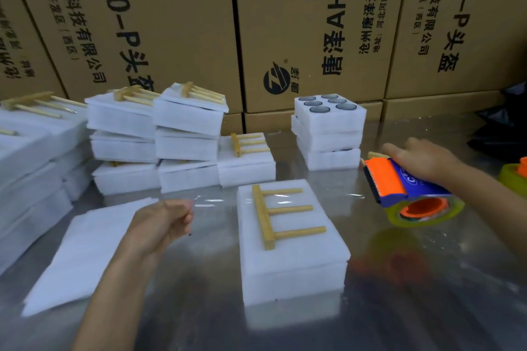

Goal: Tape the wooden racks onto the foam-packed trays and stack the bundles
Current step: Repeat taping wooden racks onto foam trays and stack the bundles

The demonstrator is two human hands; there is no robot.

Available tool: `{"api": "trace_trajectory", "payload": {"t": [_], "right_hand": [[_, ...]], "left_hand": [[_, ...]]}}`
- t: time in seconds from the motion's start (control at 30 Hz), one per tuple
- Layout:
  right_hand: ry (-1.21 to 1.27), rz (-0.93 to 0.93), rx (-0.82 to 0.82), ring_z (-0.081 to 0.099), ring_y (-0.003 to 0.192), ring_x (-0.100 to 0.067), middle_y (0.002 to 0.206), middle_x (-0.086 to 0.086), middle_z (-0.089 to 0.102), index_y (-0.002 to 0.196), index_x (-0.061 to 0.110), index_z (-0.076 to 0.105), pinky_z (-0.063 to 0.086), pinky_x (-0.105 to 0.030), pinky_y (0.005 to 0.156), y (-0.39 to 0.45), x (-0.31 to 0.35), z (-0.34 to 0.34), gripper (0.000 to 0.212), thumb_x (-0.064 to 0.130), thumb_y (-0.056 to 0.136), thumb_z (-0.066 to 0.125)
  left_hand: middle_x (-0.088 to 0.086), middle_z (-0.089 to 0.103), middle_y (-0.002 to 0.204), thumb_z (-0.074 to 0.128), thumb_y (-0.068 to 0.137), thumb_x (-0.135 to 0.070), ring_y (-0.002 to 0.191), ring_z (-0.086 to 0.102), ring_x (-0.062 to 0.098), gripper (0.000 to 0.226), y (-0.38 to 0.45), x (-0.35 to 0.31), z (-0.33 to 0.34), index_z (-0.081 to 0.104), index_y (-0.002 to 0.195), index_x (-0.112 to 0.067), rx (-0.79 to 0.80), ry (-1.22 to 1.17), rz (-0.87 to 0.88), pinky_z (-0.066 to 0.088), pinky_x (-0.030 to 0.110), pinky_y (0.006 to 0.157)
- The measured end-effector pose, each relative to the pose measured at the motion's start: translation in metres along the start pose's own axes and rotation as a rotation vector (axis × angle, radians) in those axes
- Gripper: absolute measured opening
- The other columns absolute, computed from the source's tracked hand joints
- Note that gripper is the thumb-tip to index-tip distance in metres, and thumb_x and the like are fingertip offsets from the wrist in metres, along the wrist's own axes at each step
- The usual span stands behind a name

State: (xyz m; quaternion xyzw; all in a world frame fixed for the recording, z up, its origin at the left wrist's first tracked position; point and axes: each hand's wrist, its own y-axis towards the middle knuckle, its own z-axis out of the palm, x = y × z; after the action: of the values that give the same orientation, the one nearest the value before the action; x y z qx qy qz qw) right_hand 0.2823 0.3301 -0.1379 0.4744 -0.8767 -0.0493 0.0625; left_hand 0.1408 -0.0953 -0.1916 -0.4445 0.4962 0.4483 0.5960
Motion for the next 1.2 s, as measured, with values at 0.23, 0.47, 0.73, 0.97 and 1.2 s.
{"api": "trace_trajectory", "payload": {"t": [0.23,0.47,0.73,0.97,1.2], "right_hand": [[0.060,0.024,0.037,0.051,0.072,-0.014,0.080,0.000,0.053,0.079,0.026,0.048,0.032,-0.030,0.058,0.010,0.007,0.019,0.042,0.060,0.098,0.031],[0.137,0.037,0.063,0.054,0.075,-0.018,0.083,-0.004,0.057,0.084,0.024,0.053,0.037,-0.031,0.061,0.016,-0.001,0.024,0.044,0.059,0.098,0.031],[0.164,0.050,0.091,0.057,0.078,-0.020,0.086,-0.005,0.061,0.094,0.022,0.057,0.042,-0.032,0.065,0.025,-0.004,0.030,0.047,0.061,0.096,0.031],[0.203,0.057,0.083,0.055,0.075,-0.018,0.082,-0.004,0.059,0.082,0.022,0.055,0.035,-0.030,0.060,0.027,-0.003,0.030,0.047,0.063,0.094,0.036],[0.171,0.045,0.086,0.052,0.079,-0.016,0.091,0.002,0.058,0.088,0.025,0.054,0.034,-0.031,0.063,0.021,-0.003,0.029,0.046,0.066,0.092,0.033]], "left_hand": [[0.015,0.064,0.069,0.063,0.092,-0.004,0.062,0.057,0.027,0.015,0.003,0.032,0.014,0.064,0.077,-0.001,-0.182,0.551,0.102,0.054,0.032,0.058],[-0.003,0.062,0.085,0.062,0.087,-0.020,0.096,0.056,0.025,0.014,-0.021,0.068,0.054,0.054,0.077,-0.025,-0.058,1.047,0.331,0.048,0.038,0.080],[-0.009,0.035,0.145,0.040,0.098,-0.054,0.130,0.033,0.017,0.055,-0.019,0.082,0.044,0.022,0.150,-0.048,-0.068,1.474,0.421,0.033,0.034,0.097],[0.002,0.061,0.118,0.053,0.093,-0.010,0.115,0.050,0.025,0.037,-0.038,0.011,0.101,0.056,0.127,-0.023,-0.177,0.827,0.818,0.039,0.042,0.098],[0.009,0.067,0.116,0.039,0.098,-0.018,0.111,0.058,0.031,0.028,-0.015,0.006,0.240,0.060,0.117,-0.018,0.438,1.124,0.593,0.042,0.042,0.102]]}}
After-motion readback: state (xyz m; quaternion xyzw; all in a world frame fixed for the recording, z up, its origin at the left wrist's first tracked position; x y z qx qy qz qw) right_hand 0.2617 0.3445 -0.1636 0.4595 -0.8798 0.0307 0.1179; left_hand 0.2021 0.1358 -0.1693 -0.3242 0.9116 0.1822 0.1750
